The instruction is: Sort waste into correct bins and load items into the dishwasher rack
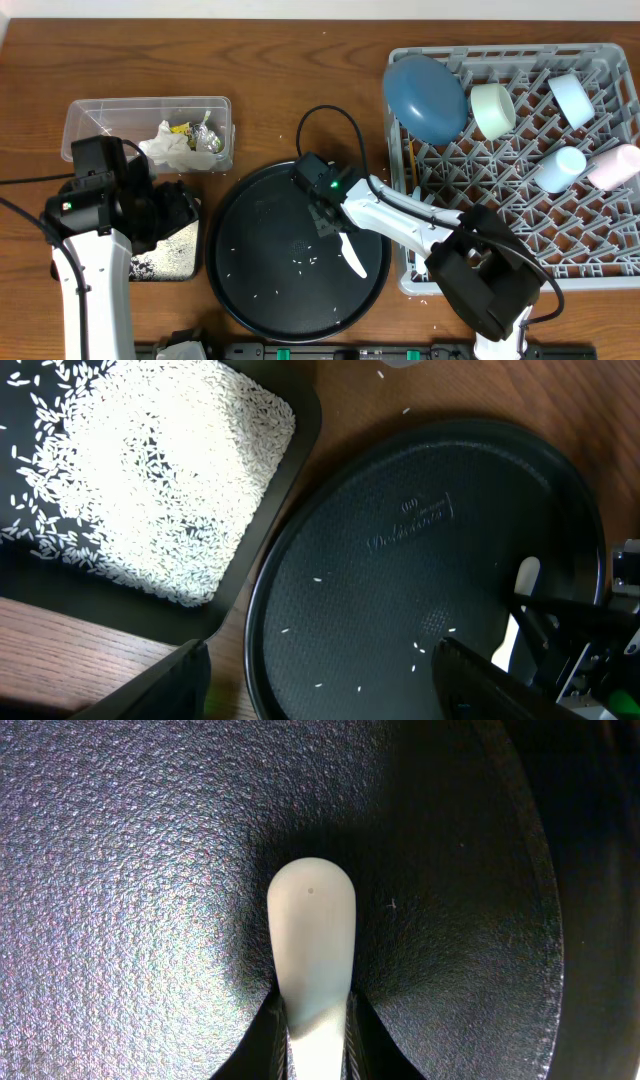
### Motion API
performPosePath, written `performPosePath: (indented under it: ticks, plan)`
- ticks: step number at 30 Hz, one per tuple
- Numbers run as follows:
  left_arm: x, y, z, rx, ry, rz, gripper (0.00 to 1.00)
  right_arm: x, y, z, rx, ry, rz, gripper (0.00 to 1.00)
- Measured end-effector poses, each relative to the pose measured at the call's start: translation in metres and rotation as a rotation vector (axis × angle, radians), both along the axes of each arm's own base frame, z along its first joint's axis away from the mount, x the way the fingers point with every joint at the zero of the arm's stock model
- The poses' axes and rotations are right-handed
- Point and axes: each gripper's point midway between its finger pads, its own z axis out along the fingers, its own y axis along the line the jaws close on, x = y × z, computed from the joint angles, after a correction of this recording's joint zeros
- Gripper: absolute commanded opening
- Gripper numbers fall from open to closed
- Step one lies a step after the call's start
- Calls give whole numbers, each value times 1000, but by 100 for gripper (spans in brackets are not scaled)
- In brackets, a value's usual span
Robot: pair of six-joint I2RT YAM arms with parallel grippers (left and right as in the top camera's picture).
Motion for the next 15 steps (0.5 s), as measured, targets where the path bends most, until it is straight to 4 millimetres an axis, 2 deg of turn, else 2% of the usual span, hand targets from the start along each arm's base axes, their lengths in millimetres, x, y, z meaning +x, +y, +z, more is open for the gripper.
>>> performPosePath:
  ticks: [11,15]
  plan:
    - [0,0,0,0,0,0,72,-8,-10,3,-33,22,-1,1]
    - [0,0,0,0,0,0,72,-8,-11,18,-13,4,-1,1]
